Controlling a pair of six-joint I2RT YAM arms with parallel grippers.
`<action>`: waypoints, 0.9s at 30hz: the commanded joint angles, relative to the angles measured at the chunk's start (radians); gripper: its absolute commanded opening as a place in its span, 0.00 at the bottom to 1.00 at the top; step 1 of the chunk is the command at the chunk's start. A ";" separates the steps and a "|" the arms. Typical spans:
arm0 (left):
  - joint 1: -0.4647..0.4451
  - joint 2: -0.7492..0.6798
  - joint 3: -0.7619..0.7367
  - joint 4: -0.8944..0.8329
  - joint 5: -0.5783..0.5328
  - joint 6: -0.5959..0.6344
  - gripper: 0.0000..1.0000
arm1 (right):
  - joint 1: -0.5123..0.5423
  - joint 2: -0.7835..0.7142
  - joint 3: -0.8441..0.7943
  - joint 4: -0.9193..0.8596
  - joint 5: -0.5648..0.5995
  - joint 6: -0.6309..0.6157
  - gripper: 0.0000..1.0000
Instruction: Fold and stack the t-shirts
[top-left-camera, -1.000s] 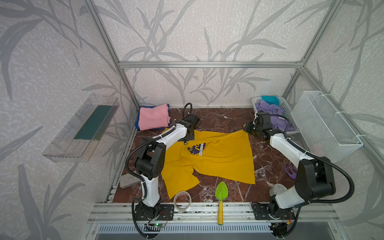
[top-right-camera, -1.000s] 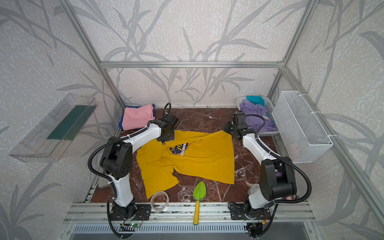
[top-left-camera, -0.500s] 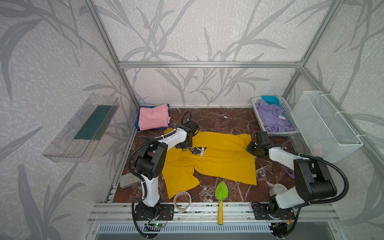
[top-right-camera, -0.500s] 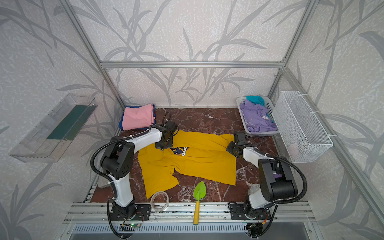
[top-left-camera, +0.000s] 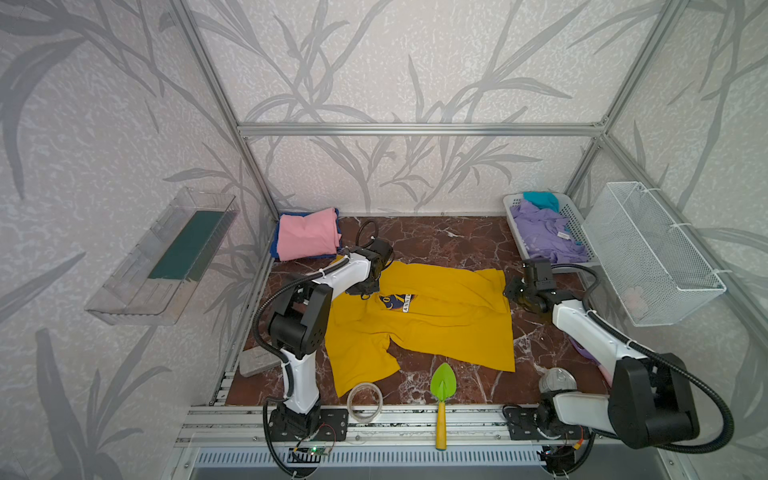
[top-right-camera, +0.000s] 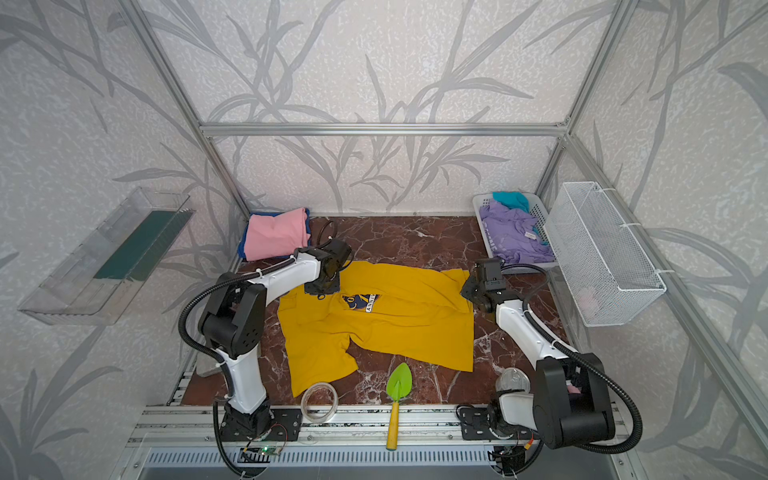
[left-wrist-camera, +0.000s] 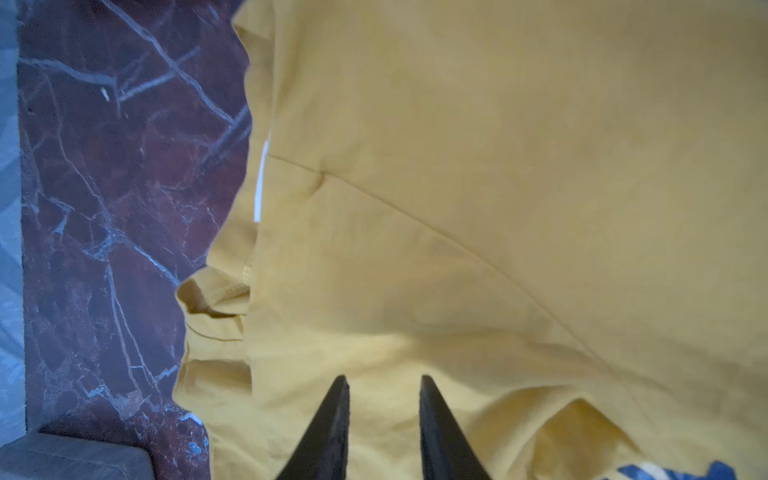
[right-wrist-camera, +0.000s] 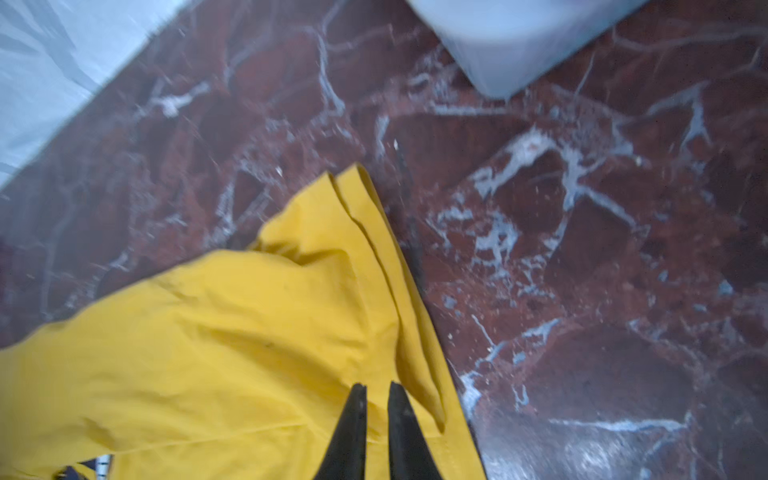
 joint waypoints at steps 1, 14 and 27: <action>0.005 0.008 0.062 -0.025 -0.033 -0.025 0.30 | 0.023 0.059 0.034 -0.030 -0.019 -0.024 0.03; 0.140 0.082 -0.007 0.032 -0.008 -0.014 0.30 | -0.009 0.367 0.060 0.003 -0.123 -0.014 0.06; 0.194 0.134 0.037 0.084 0.086 0.023 0.29 | -0.060 0.523 0.247 -0.007 -0.207 -0.092 0.07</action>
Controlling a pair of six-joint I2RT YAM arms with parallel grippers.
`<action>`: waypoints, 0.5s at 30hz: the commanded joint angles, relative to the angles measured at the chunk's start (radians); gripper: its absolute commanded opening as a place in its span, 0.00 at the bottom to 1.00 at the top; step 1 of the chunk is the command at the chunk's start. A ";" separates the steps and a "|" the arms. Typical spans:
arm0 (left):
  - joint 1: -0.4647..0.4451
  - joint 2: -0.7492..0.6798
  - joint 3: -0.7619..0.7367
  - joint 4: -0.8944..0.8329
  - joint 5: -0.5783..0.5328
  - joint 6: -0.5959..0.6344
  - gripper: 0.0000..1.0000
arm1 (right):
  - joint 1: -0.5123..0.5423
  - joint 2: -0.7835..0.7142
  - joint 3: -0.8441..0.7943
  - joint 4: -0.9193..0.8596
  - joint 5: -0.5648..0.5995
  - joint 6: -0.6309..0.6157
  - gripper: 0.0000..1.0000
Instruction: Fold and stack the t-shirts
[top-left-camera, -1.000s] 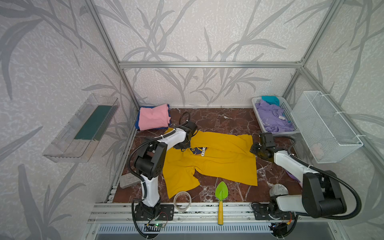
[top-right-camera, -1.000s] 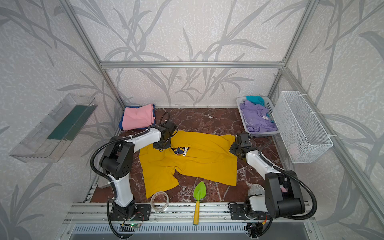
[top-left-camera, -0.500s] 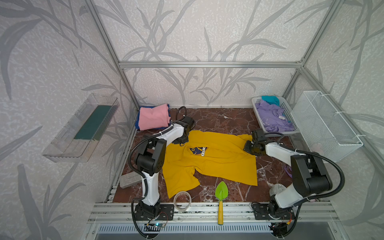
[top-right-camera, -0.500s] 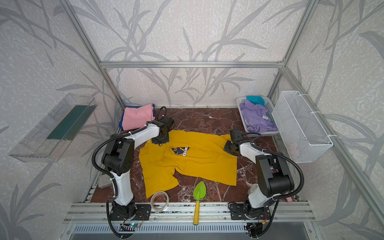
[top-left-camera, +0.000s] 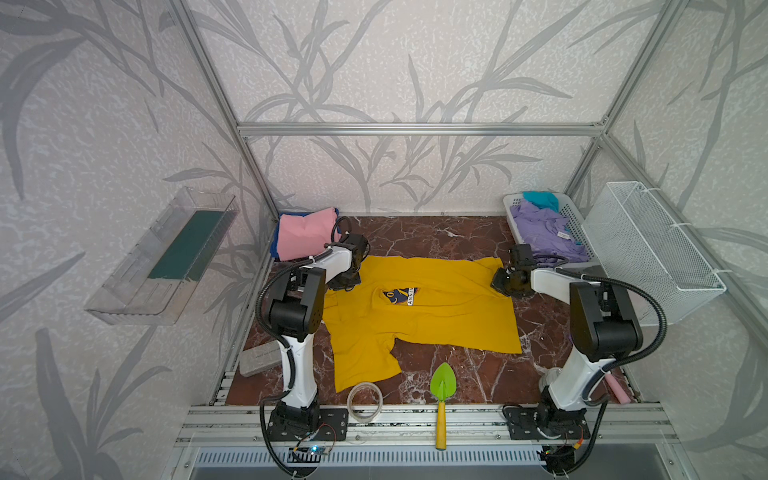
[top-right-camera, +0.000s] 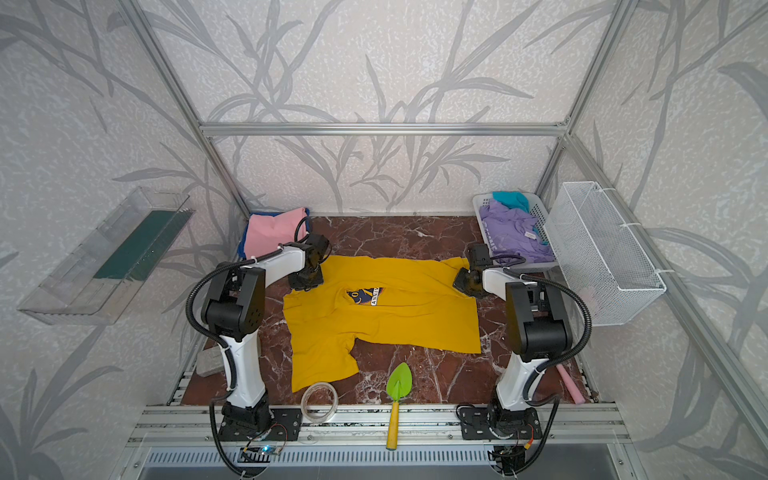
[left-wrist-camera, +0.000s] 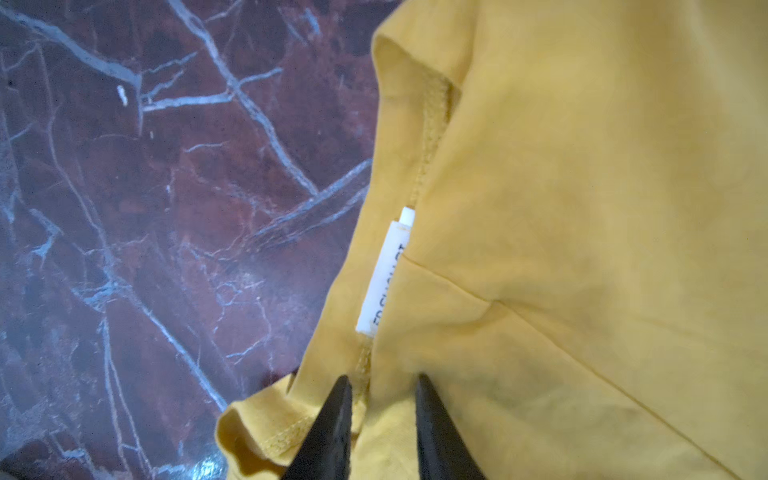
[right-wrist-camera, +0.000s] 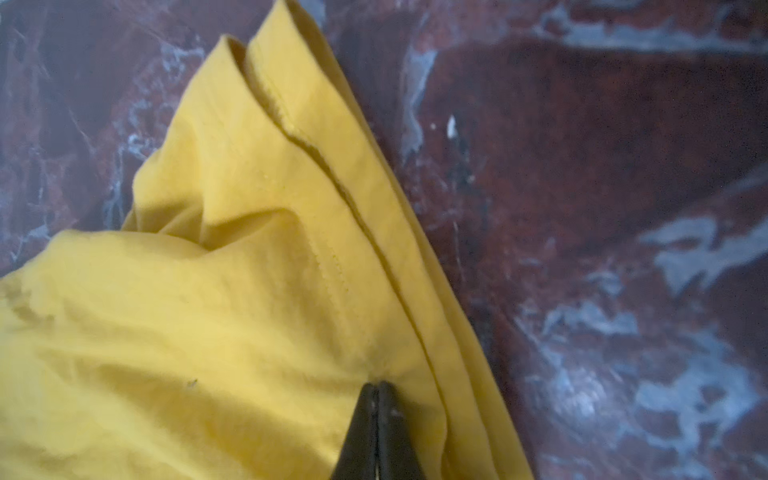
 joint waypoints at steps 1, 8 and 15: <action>-0.003 -0.015 0.001 -0.005 0.051 -0.010 0.29 | 0.008 -0.011 0.001 -0.035 -0.034 -0.028 0.07; -0.088 -0.353 -0.106 -0.053 0.039 -0.066 0.38 | 0.097 -0.317 -0.048 -0.240 0.084 -0.080 0.16; -0.254 -0.648 -0.404 -0.148 0.124 -0.132 0.39 | 0.129 -0.543 -0.215 -0.495 0.147 -0.083 0.48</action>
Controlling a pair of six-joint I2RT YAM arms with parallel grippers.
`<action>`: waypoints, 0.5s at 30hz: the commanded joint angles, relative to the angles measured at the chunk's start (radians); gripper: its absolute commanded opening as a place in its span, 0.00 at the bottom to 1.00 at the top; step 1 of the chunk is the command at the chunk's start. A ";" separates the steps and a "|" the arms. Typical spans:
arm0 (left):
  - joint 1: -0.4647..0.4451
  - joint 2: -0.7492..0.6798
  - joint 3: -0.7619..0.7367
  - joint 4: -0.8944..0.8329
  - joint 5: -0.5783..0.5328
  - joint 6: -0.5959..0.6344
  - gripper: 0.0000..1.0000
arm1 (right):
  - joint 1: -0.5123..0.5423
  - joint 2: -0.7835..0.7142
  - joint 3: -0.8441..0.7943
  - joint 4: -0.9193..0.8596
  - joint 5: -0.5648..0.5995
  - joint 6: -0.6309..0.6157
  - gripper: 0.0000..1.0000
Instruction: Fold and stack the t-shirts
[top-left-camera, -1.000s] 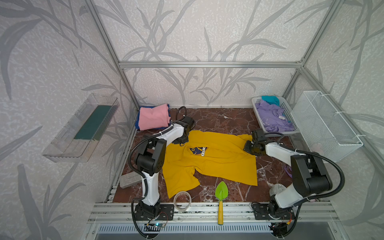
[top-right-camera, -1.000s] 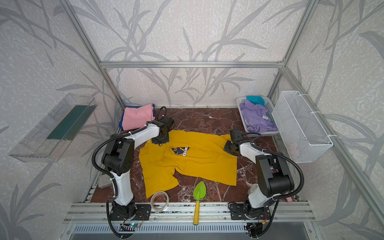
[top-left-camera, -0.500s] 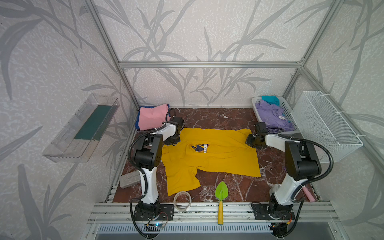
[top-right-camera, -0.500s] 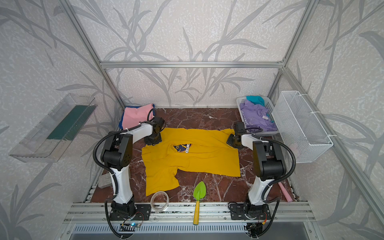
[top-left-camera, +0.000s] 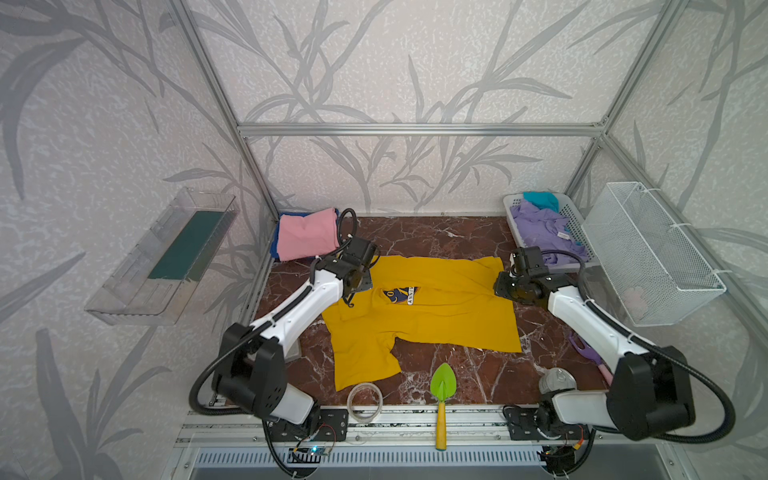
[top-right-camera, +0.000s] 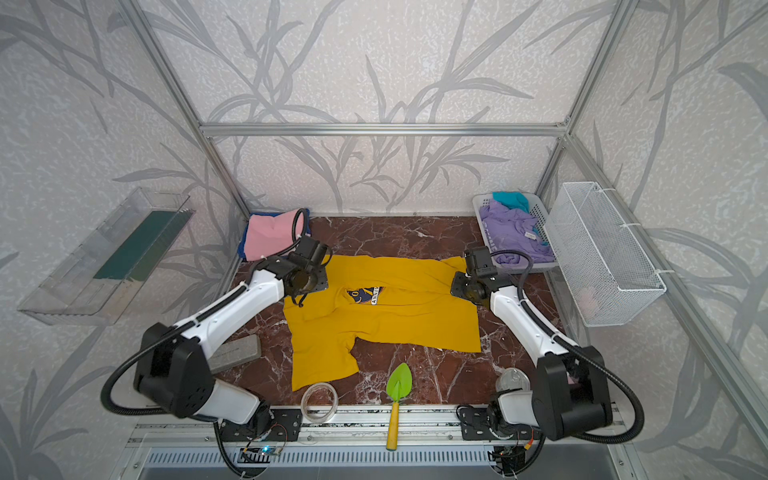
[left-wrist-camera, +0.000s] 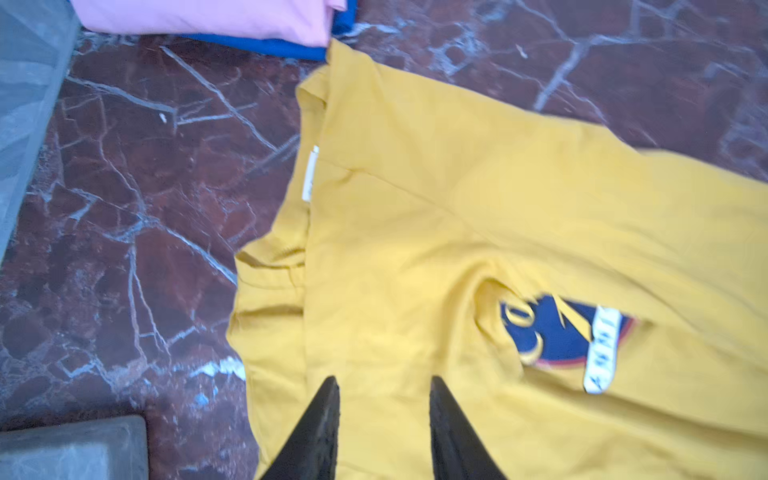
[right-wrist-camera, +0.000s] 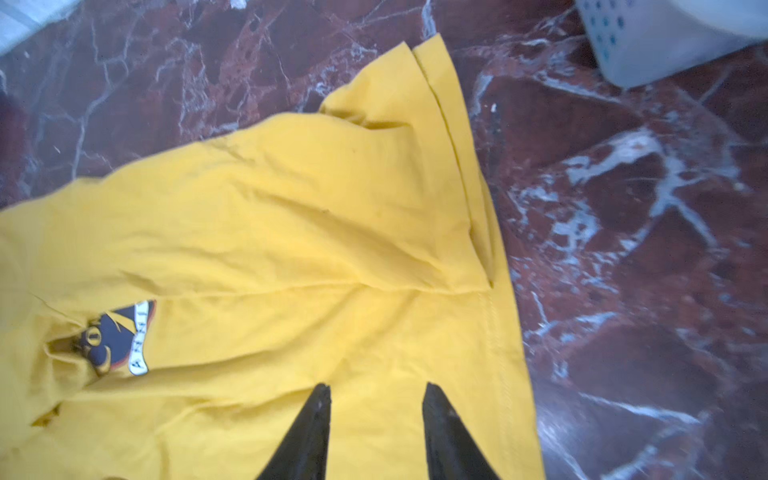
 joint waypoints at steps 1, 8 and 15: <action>-0.031 -0.062 -0.147 -0.141 0.039 -0.081 0.40 | -0.006 -0.056 -0.111 -0.211 0.042 0.001 0.52; -0.122 -0.274 -0.396 -0.202 0.135 -0.207 0.53 | -0.006 -0.188 -0.273 -0.235 0.012 0.071 0.73; -0.260 -0.278 -0.485 -0.250 0.156 -0.303 0.60 | -0.023 -0.208 -0.332 -0.196 0.019 0.105 0.79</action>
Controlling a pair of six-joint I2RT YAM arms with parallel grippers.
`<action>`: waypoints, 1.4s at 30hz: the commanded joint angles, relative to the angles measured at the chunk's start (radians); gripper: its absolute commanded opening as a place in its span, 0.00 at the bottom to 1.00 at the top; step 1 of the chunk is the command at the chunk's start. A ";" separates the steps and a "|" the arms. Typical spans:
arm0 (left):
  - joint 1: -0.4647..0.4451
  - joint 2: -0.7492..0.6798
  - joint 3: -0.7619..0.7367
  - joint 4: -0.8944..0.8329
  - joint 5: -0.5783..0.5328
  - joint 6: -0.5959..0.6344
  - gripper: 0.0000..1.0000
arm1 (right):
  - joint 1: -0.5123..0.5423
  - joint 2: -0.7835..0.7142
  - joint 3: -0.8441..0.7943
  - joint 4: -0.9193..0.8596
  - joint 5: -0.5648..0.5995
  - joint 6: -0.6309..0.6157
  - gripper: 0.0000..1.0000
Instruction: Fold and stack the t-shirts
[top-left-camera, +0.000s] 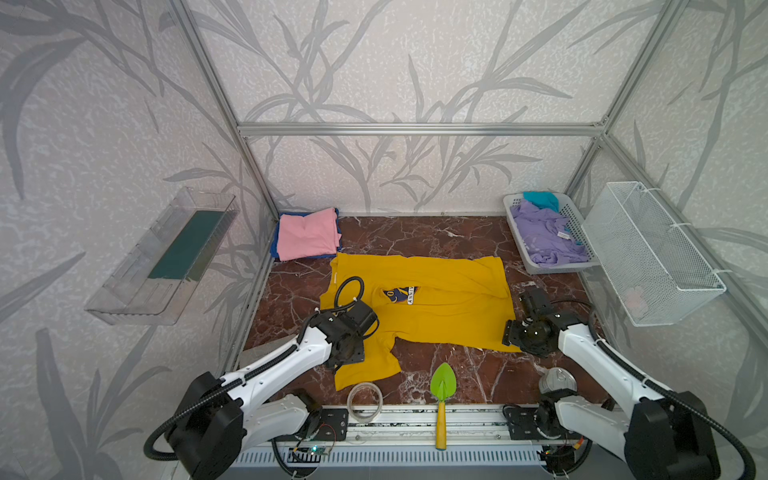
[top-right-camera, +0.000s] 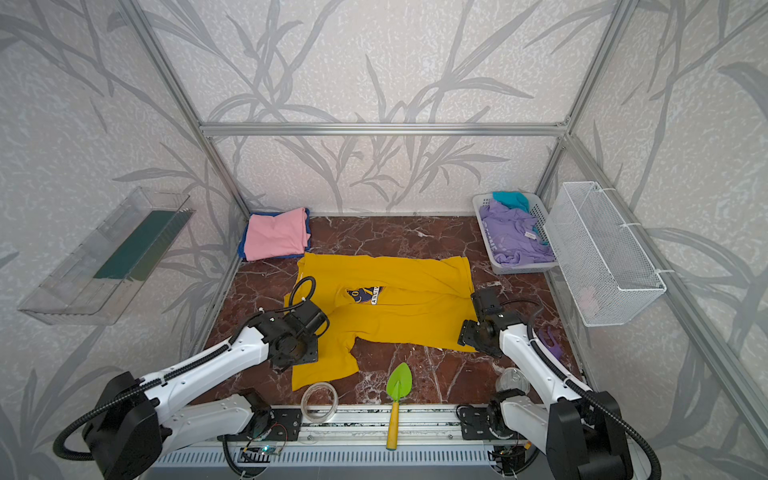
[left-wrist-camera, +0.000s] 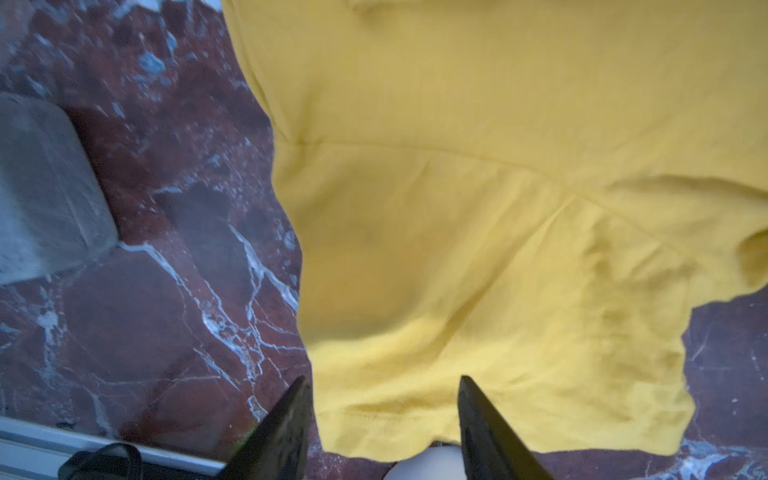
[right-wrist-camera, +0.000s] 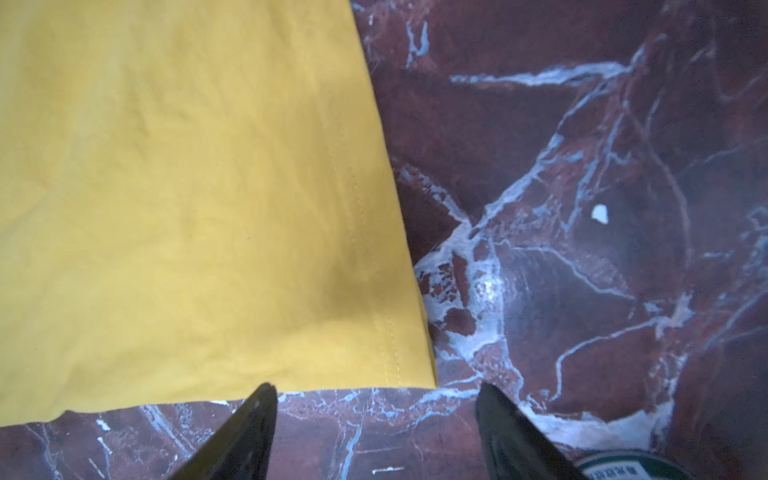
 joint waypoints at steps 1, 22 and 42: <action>-0.039 0.013 -0.046 -0.057 0.026 -0.090 0.61 | -0.011 0.006 -0.025 0.017 0.006 0.028 0.80; 0.003 0.117 0.131 -0.113 -0.112 0.008 0.00 | -0.082 0.203 0.076 0.133 -0.128 0.012 0.00; 0.130 0.119 0.048 -0.020 0.096 0.068 0.59 | -0.161 0.228 0.222 0.133 -0.209 -0.001 0.00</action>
